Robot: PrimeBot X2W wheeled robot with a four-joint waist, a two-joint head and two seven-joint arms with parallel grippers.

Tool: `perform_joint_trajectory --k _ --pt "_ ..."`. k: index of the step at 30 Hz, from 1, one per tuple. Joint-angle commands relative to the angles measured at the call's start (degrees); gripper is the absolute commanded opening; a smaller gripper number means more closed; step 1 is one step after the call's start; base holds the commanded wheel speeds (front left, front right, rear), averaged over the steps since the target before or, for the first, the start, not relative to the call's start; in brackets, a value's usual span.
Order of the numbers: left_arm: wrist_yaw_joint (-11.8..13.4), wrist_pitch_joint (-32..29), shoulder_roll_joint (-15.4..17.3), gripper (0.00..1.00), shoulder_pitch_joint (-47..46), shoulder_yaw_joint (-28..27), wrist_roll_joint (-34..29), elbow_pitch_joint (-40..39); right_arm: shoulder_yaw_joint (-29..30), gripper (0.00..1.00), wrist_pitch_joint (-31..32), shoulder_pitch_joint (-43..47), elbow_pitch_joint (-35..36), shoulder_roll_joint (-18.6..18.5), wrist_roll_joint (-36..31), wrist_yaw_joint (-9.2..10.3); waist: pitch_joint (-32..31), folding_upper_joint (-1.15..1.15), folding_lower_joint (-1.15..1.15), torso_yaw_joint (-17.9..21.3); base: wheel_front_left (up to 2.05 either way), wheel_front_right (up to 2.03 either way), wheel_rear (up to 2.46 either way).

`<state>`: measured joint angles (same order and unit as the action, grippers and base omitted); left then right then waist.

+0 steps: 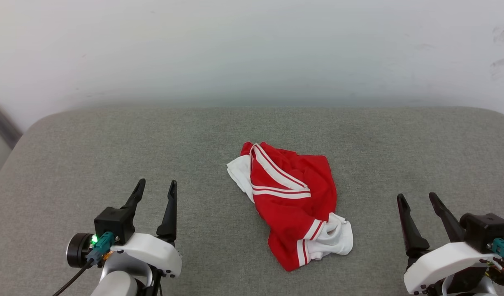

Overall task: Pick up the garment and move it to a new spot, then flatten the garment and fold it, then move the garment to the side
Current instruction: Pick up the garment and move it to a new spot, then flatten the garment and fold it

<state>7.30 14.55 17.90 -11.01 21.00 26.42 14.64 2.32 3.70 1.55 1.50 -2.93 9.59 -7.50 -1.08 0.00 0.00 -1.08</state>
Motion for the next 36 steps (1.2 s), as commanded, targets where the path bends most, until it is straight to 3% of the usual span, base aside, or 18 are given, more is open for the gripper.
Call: perform_joint_trajectory --k 1,11,17,21,25,35,36 --pt "0.1 0.2 0.0 1.0 0.4 0.0 0.1 -0.2 -0.1 1.0 0.2 0.8 0.4 0.1 -0.3 0.02 0.0 0.0 0.0 0.0 0.0 0.0 0.0" --pt "0.1 0.4 -1.1 1.0 -1.3 0.0 0.4 -1.0 3.8 1.0 4.6 -0.4 -1.1 0.1 1.9 0.02 1.6 0.0 0.0 -1.7 0.0 0.0 0.0" --pt "-0.4 0.6 -3.0 1.0 -3.4 0.0 -0.5 -2.0 6.4 1.0 19.5 -3.2 -1.7 -0.5 5.0 0.02 6.1 0.0 0.0 -5.0 0.0 0.0 0.0" --pt "-0.7 0.7 -4.4 1.0 -5.1 -0.5 -1.5 -2.4 5.8 1.0 32.3 -5.2 -1.1 -2.5 7.2 0.02 9.5 0.0 0.0 -7.3 0.0 0.0 0.0" --pt "-1.7 0.8 -6.2 1.0 -6.5 -1.4 -3.0 -3.0 3.5 1.0 40.8 -6.8 -1.8 -3.2 8.6 0.02 12.5 0.0 0.0 -9.4 0.0 0.0 0.0" --pt "-4.1 0.7 -9.2 1.0 -7.4 -4.3 -6.2 -1.8 -3.5 1.0 44.3 -8.4 -12.3 -2.7 11.6 0.02 15.6 0.0 0.0 -10.7 0.0 0.0 0.0" --pt "-4.2 0.7 -9.4 1.0 -7.2 -4.7 -6.3 -1.4 -4.1 0.41 44.2 -8.4 -13.1 -2.6 12.1 0.01 15.5 0.0 0.0 -10.5 0.0 0.0 0.0"
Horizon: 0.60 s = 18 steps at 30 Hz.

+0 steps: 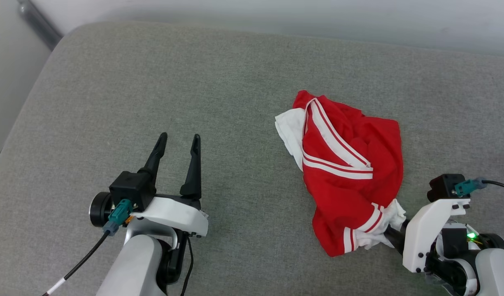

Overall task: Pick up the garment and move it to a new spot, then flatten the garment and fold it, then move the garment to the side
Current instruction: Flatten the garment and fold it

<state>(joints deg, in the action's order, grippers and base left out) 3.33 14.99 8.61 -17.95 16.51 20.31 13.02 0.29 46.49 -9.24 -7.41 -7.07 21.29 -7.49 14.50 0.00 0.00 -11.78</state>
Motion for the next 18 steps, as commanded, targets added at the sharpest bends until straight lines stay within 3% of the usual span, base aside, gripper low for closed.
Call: perform_joint_trajectory --k 1,10,18 --pt "-0.3 0.3 -0.2 1.0 0.0 -0.5 -0.5 0.5 -2.6 0.0 1.3 2.3 -4.7 1.5 0.7 0.0 -0.2 0.0 0.0 0.4 0.0 0.0 0.0" --pt "-1.1 0.2 -0.4 1.0 1.4 -2.7 -1.9 2.6 -1.5 0.0 -10.3 -2.7 2.3 -2.4 -1.4 0.02 -3.3 0.0 0.0 4.4 0.0 0.0 0.0" --pt "-1.4 0.2 0.0 1.0 2.2 -3.5 -2.2 3.4 8.2 0.0 -14.4 -2.3 5.6 -3.1 -4.8 0.02 -5.0 0.0 0.0 8.0 0.0 0.0 0.0"
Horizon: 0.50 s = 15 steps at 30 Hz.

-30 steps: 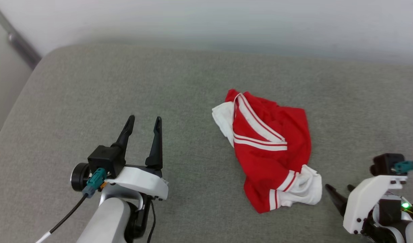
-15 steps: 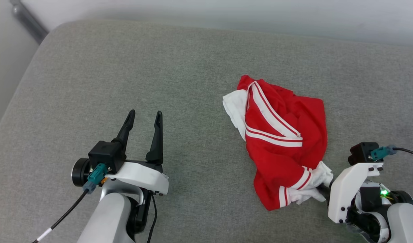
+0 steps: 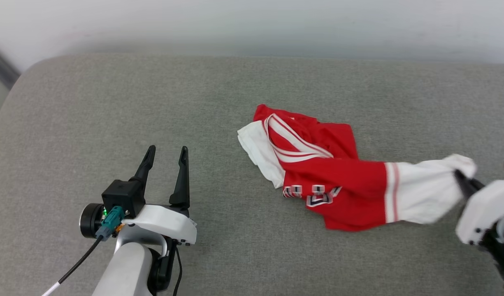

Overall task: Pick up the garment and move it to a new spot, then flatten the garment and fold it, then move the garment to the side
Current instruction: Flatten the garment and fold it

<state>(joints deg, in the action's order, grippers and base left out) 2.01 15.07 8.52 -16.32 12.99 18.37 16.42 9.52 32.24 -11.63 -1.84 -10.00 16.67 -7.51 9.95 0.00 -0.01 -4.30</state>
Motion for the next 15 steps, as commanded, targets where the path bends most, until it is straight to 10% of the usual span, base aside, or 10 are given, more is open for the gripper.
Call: perform_joint_trajectory --k 1,10,12,15 --pt "-0.2 0.1 0.1 1.0 0.6 0.0 -0.2 0.0 1.1 0.0 -0.2 0.9 0.0 0.2 -0.5 0.04 -0.5 0.0 0.01 0.7 0.0 0.0 0.0" --pt "-0.1 0.1 0.3 1.0 0.8 0.3 -0.3 0.7 14.6 0.0 -3.1 6.3 -10.9 3.4 -1.6 0.03 -0.4 0.0 0.01 1.6 0.0 0.0 0.0" --pt "0.0 0.1 0.5 1.0 0.8 0.2 -0.2 0.9 13.9 1.0 -4.7 6.6 -13.5 4.2 -1.1 0.03 -0.4 0.0 0.01 1.8 0.0 0.0 0.0" --pt "0.1 0.0 0.9 1.0 1.2 0.1 0.0 1.0 13.0 1.0 -10.3 5.0 -14.5 4.8 0.0 0.03 -0.6 0.0 0.01 2.2 0.0 0.0 0.0"
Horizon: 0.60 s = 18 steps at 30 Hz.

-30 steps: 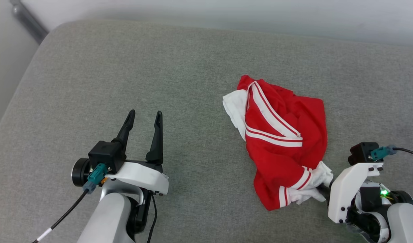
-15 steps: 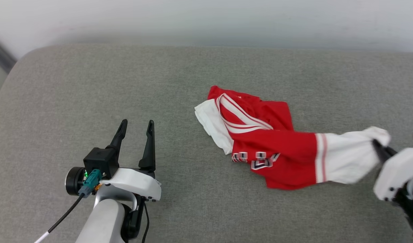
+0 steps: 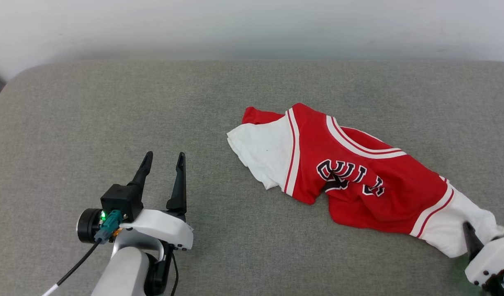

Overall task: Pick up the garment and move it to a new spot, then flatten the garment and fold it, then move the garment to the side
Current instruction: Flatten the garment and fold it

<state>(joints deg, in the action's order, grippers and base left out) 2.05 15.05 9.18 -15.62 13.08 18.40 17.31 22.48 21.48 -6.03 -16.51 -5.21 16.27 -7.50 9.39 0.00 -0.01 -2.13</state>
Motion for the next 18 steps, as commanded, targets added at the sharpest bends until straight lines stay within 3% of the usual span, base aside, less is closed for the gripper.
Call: perform_joint_trajectory --k 1,9,18 --pt "0.2 -0.1 0.4 1.0 0.6 0.0 0.1 0.0 -0.2 1.0 -1.6 -0.8 0.1 0.1 0.2 0.02 -0.2 0.0 0.01 0.2 0.0 0.0 0.0" --pt "1.0 -1.5 1.5 1.0 1.6 -0.4 0.6 0.1 -3.3 1.0 -16.7 -1.9 3.8 -0.4 -4.5 0.02 -2.8 0.0 0.01 0.6 0.0 0.0 0.0" --pt "2.0 -3.6 2.4 1.0 4.7 -1.0 1.6 0.1 -11.4 1.0 -21.1 2.8 11.7 1.0 -6.6 0.02 -6.5 0.0 0.01 0.7 0.0 0.0 0.0"
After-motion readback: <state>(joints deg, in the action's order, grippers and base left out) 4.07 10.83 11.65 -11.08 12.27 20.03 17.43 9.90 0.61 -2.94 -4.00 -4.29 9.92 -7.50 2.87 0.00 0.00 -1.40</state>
